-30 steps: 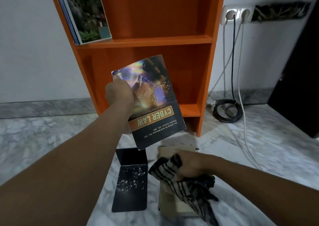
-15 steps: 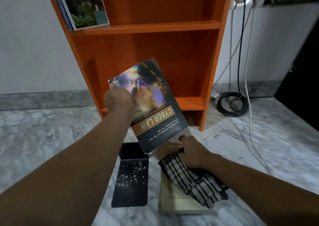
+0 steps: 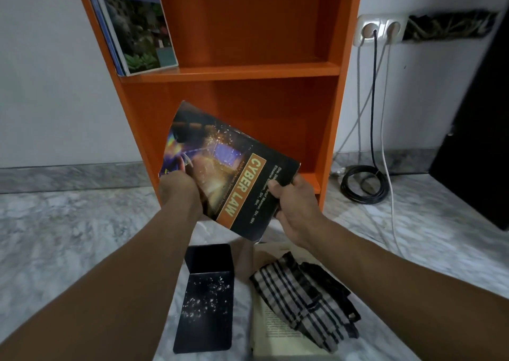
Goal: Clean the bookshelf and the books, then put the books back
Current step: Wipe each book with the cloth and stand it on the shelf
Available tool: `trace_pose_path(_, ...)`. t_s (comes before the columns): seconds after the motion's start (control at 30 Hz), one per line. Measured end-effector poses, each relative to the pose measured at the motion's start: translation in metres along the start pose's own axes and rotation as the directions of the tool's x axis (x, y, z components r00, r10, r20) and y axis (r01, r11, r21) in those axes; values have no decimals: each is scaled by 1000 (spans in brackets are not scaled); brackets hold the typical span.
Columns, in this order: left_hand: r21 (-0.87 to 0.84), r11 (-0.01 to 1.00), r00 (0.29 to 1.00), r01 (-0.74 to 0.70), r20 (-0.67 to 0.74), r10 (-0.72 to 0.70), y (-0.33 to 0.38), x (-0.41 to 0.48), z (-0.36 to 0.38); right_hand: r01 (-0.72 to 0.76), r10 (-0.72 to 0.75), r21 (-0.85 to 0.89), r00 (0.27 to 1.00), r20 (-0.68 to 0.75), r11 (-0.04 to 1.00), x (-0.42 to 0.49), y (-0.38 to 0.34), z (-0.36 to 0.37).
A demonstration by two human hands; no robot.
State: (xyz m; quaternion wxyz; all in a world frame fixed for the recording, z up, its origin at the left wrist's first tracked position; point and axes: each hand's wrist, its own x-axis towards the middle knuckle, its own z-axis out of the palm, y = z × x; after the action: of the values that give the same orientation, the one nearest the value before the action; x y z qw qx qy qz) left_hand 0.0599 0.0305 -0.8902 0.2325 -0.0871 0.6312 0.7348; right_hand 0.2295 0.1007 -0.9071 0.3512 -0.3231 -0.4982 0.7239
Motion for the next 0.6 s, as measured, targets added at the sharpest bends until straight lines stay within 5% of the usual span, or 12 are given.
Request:
trace_pose_path(0.1, 226, 974, 987, -11, -151, 46, 5, 10, -11, 202, -210, -284, 978, 3, 937, -1, -32, 8)
trace_pose_path(0.17, 473, 869, 952, -143, -173, 251, 9, 2, -16, 365, -389, -491, 919, 57, 791, -3, -50, 14)
trace_pose_path(0.27, 747, 405, 770, -528, 219, 600, 14, -17, -24, 505, -504, -670, 835, 220, 544, -9, -66, 21)
trace_pose_path(0.3, 709, 264, 695, -654, 424, 580, 16, -16, -27, 529, -496, -692, 823, 277, 491, -11, -69, 24)
trace_pose_path(0.33, 625, 225, 641, -748, 590, 491, 17, -15, -28, 549, -484, -700, 813, 323, 456, -13, -72, 25)
trace_pose_path(0.43, 510, 479, 659, -714, 721, 214, 17, -25, -42, 578, -448, -699, 803, 394, 421, -19, -83, 30)
trace_pose_path(0.5, 442, 531, 639, -723, 720, 271, 19, -30, -46, 604, -493, -692, 775, 395, 394, -20, -88, 34)
trace_pose_path(0.6, 368, 580, 639, -727, 672, 374, 29, -33, -45, 631, -717, -742, 624, 310, 228, -14, -92, 43)
